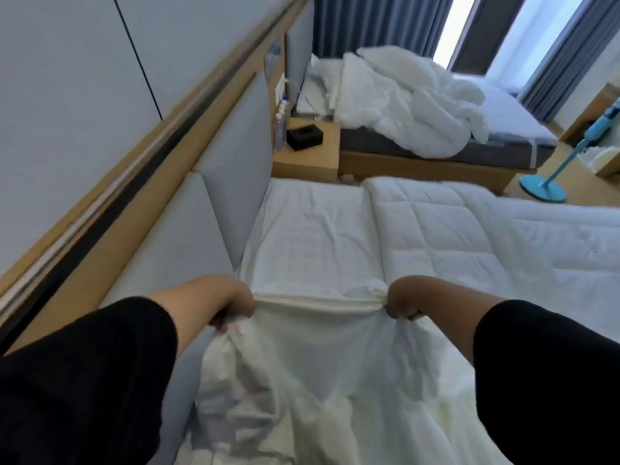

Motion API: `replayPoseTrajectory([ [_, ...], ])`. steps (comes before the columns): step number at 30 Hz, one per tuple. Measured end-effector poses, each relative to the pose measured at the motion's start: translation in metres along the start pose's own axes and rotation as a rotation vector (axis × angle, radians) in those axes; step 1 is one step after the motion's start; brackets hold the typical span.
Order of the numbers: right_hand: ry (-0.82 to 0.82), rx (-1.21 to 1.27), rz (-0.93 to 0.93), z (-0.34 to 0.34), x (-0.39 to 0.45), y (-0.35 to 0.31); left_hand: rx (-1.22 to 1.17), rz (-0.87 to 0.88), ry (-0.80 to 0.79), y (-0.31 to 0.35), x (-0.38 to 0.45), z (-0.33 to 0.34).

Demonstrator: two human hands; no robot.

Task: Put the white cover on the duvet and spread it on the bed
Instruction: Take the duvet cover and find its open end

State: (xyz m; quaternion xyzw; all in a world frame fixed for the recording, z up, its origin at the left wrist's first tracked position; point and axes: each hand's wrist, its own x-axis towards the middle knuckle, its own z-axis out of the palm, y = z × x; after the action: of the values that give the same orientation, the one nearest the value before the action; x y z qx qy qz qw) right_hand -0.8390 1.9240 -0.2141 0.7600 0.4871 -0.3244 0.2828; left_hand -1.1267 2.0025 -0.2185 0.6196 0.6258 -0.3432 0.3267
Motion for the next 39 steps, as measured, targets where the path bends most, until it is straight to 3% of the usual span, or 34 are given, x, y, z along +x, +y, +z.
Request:
replayPoseTrajectory([
  [2,0.129,0.543,0.041,-0.073,0.022,-0.014,-0.461,0.071,0.115,0.021,0.008,-0.072],
  [4,0.327,1.05,-0.097,-0.139,0.051,-0.022,-0.934,0.26,0.306,0.042,0.013,-0.141],
  [7,0.571,1.291,-0.419,-0.178,0.063,-0.027,-1.212,0.472,0.608,0.051,0.0,-0.201],
  [10,0.586,1.18,-0.507,-0.149,0.052,-0.051,-0.954,0.644,0.736,0.042,0.018,-0.188],
  [15,0.424,0.677,-0.381,-0.031,0.097,-0.077,-0.368,0.468,0.622,0.016,0.096,-0.071],
  [18,0.257,0.472,-0.278,0.072,0.111,-0.082,-0.189,0.402,0.406,-0.007,0.14,0.047],
  [21,0.033,0.264,-0.156,0.185,0.114,-0.075,-0.1,0.344,0.045,-0.029,0.157,0.175],
  [23,0.02,0.229,-0.045,0.243,0.112,-0.063,-0.088,0.287,-0.137,-0.041,0.156,0.246],
  [26,-0.015,0.305,0.068,0.285,0.114,-0.046,-0.041,0.23,-0.335,-0.055,0.151,0.318],
  [29,-0.086,0.375,0.089,0.291,0.116,-0.043,-0.062,0.17,-0.438,-0.064,0.138,0.344],
  [34,-0.239,0.489,-0.068,0.243,0.07,-0.096,-0.297,0.197,-0.319,-0.079,0.136,0.336],
  [35,-0.309,0.632,-0.108,0.227,0.054,-0.109,-0.274,0.237,-0.28,-0.081,0.131,0.327],
  [38,-0.66,1.462,-0.161,0.187,0.011,-0.135,-0.111,0.424,-0.083,-0.086,0.112,0.31],
  [39,-0.72,1.679,-0.179,0.176,0.002,-0.138,-0.151,0.4,-0.049,-0.085,0.106,0.309],
])
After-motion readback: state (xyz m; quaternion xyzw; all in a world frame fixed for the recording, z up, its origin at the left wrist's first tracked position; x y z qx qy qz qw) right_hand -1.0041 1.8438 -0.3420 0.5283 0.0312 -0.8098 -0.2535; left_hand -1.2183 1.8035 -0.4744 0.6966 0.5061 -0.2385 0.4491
